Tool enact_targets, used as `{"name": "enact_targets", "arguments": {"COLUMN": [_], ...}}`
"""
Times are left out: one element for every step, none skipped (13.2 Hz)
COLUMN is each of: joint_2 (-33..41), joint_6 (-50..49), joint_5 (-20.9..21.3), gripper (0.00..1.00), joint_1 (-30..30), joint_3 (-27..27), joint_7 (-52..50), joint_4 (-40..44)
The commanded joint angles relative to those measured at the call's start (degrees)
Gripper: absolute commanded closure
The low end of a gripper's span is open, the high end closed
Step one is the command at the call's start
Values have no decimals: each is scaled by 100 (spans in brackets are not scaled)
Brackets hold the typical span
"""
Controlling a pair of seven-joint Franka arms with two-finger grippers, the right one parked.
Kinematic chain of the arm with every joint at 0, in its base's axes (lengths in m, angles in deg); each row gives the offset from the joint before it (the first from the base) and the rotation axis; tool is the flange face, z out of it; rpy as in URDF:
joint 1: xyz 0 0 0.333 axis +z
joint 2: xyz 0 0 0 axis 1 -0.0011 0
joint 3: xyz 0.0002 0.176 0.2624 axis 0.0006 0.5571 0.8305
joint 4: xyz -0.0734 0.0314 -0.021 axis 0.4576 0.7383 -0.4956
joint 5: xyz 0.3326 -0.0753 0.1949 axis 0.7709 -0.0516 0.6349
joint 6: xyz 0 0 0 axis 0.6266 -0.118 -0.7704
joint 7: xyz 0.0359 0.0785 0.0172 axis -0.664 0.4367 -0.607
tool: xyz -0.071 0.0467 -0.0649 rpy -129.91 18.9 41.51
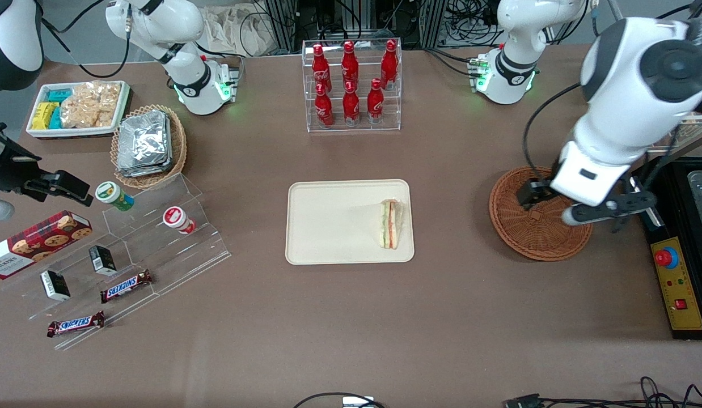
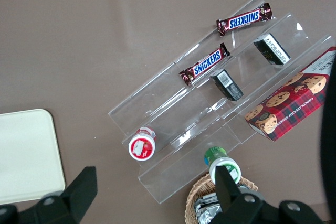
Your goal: Place sandwich from basket to tray
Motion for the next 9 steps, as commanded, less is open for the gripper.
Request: {"name": "enact_targets", "arguments": {"joint_2": [721, 906, 943, 987, 1091, 1136, 1102, 997, 944], "joint_6": [38, 56, -22, -75, -145, -154, -111, -102, -93], "joint_5": [-424, -425, -425, -442, -460, -460, -469, -469, -460], "gripper": [0, 0, 0, 0, 0, 0, 0, 0, 0], "joint_1": [-719, -939, -1107, -1213, -1388, -1564, -1626, -1627, -1618], "joint_3": [1101, 1383, 1621, 1867, 2130, 2359, 2457, 2493, 2502], "joint_7": [307, 429, 621, 789, 964, 1018, 1062, 1246, 1430], "joint_4": [-811, -997, -981, -981, -1016, -1025, -990, -903, -867]}}
